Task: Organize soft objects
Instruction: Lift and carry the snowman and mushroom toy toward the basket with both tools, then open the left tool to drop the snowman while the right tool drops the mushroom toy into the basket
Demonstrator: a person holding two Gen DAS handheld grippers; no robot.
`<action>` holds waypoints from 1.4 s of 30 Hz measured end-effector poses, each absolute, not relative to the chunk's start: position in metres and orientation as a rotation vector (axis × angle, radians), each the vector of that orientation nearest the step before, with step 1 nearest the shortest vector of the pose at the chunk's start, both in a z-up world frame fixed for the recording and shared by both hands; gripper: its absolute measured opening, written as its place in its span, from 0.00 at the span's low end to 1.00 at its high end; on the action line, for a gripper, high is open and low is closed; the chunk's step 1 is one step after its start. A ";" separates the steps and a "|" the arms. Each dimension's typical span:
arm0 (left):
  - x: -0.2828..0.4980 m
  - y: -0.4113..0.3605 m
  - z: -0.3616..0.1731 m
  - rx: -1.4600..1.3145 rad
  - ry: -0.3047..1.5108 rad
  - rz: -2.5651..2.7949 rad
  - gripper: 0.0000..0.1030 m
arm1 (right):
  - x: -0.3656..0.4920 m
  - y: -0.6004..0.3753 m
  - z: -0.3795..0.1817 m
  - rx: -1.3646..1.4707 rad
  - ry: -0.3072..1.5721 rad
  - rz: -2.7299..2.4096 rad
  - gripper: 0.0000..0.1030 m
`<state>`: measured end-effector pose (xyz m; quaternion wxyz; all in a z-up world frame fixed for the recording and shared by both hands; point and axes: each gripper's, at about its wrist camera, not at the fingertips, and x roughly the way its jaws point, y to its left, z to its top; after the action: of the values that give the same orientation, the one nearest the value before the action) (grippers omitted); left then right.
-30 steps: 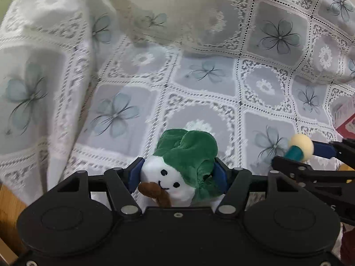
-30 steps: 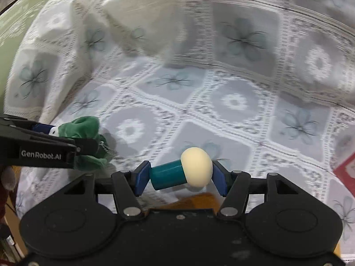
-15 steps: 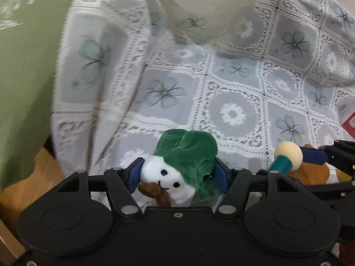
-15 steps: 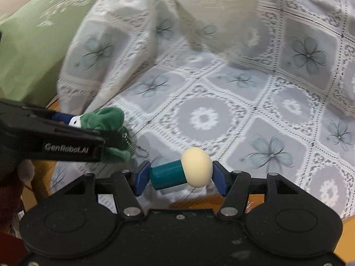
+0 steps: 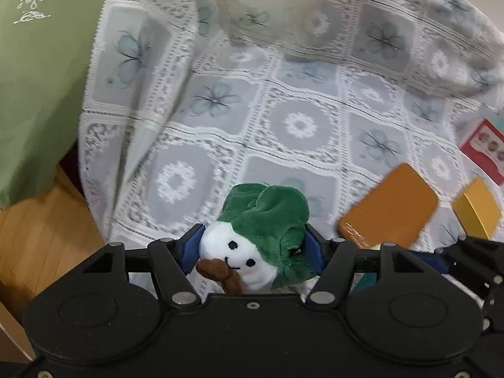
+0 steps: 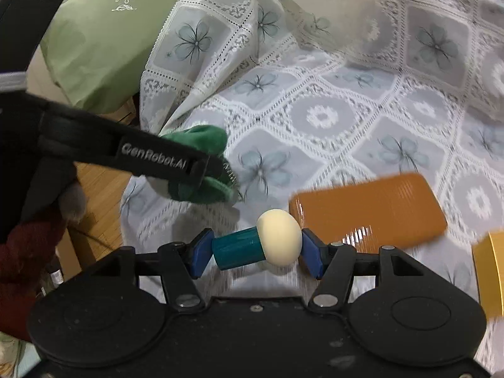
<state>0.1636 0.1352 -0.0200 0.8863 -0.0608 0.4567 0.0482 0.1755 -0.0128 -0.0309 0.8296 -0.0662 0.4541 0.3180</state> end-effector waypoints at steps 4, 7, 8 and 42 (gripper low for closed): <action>0.151 0.113 -0.021 -0.089 0.963 0.074 0.59 | 0.151 -0.042 -0.029 -0.125 0.961 0.648 0.57; 0.141 0.098 -0.022 -0.083 0.983 0.043 0.59 | 0.133 -0.066 -0.028 -0.112 0.956 0.615 0.57; 0.138 0.092 -0.022 -0.078 0.989 0.031 0.59 | 0.126 -0.074 -0.028 -0.111 0.950 0.602 0.57; 0.013 -0.034 -0.040 0.078 1.134 -0.296 0.59 | -0.004 -0.207 -0.016 0.227 0.888 0.130 0.58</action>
<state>0.0132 -0.0339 -0.0396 0.8324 0.0366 0.5351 -0.1399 -0.0039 -0.2070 -0.0158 0.8947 0.1096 0.4285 0.0629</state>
